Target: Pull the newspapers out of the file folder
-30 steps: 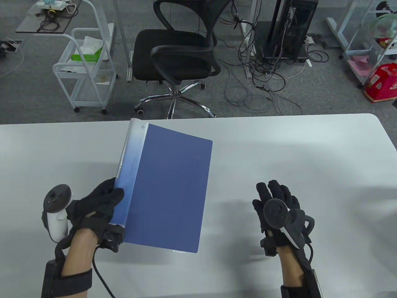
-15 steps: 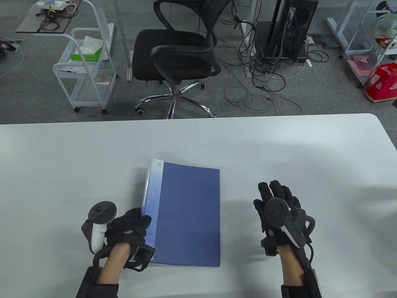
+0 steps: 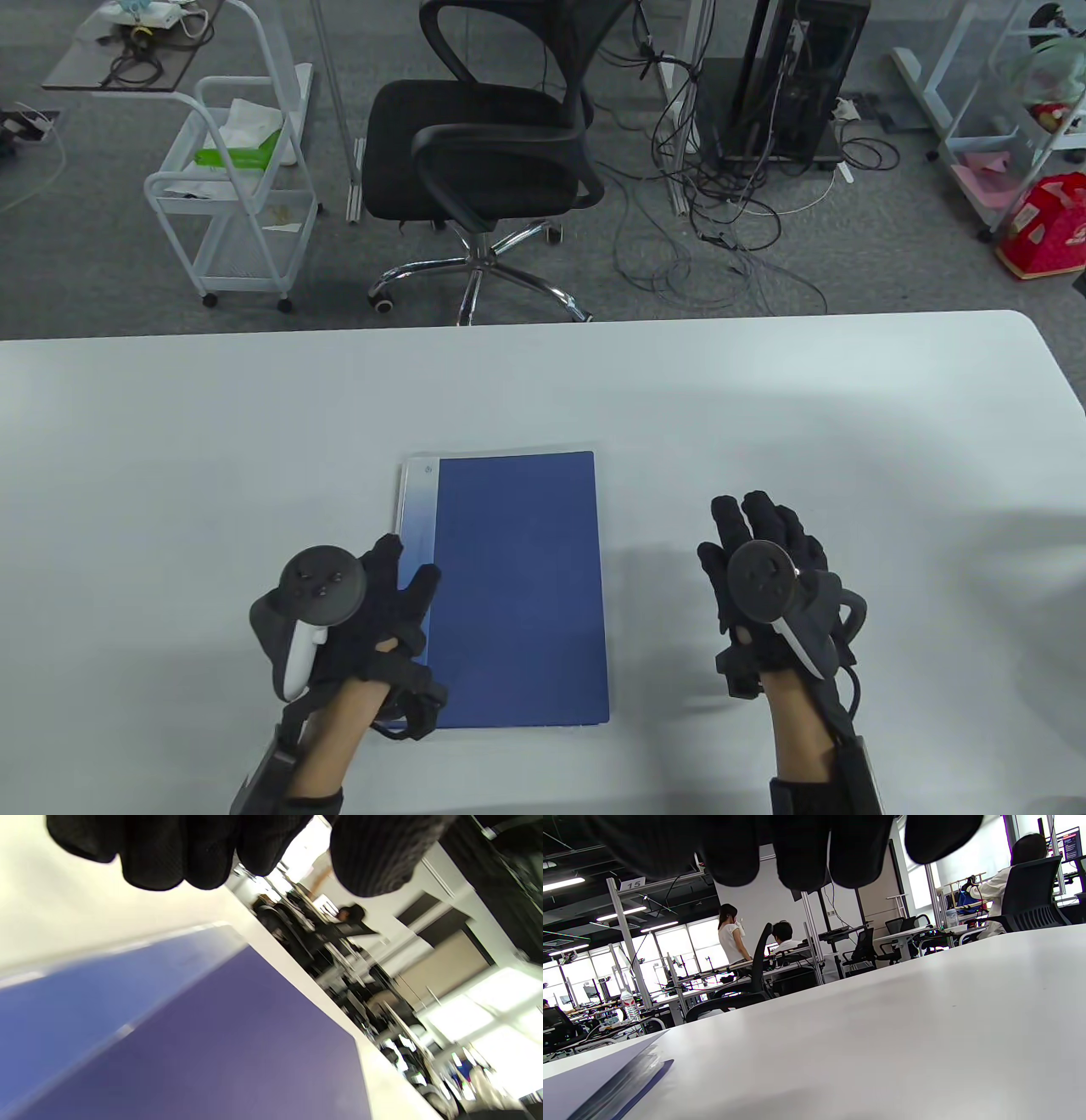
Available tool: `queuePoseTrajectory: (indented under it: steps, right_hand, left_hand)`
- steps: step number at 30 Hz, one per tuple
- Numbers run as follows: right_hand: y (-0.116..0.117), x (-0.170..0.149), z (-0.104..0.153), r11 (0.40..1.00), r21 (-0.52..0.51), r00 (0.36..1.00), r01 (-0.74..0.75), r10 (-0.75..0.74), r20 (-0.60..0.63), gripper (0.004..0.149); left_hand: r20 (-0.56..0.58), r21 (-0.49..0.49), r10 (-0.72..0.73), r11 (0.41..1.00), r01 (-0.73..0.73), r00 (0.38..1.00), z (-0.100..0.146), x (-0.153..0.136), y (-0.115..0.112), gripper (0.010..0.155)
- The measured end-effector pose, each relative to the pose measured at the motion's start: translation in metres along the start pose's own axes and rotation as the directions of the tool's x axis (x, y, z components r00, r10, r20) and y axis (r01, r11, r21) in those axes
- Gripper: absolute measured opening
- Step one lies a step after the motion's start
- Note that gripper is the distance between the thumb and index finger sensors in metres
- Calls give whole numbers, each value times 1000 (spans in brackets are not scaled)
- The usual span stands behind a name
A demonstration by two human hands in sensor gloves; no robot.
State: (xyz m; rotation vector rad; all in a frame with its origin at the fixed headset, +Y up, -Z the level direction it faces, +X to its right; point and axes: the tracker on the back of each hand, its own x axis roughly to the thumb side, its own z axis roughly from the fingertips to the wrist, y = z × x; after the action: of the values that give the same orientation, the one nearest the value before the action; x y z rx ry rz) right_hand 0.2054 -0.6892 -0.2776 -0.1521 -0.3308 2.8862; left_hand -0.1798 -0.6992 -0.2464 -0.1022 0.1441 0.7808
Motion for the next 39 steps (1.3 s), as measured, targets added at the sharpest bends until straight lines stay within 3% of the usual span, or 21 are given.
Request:
queuePoseTrajectory:
  steps: [4,7,16,22,25,28,39]
  right_hand:
    - [0,0,0,1000,-11,1000,0,0,4,59]
    - [-3,-1,-1,1000,-23,1000,13,-13,1,59]
    - [-4,-1,-2,999,-28,999,38,-38,-5,59]
    - [-2,-4,-3,998,-19,998,59,-59,-18,59]
    - [-2,-6,-4,997,-14,997,75,-76,-25,59]
    - [-2,-7,-4,997,-13,996,81,-82,-28,59]
    - [-3,-8,-5,996,-17,996,84,-85,-31,59]
  left_hand:
    - [99,-52,-139,988,144,985,-8,50,-35,79]
    - [112,-87,-223,969,233,968,-17,72,-65,80]
    - [45,-235,-420,877,419,906,-42,96,-153,87]
    - [-54,-263,-576,796,545,815,-47,108,-190,100]
    - [-83,-257,-641,754,605,763,-49,110,-198,96]
    - [-92,-215,-654,749,627,751,-49,112,-197,88]
    - [-31,-101,-654,755,648,756,-44,136,-159,66]
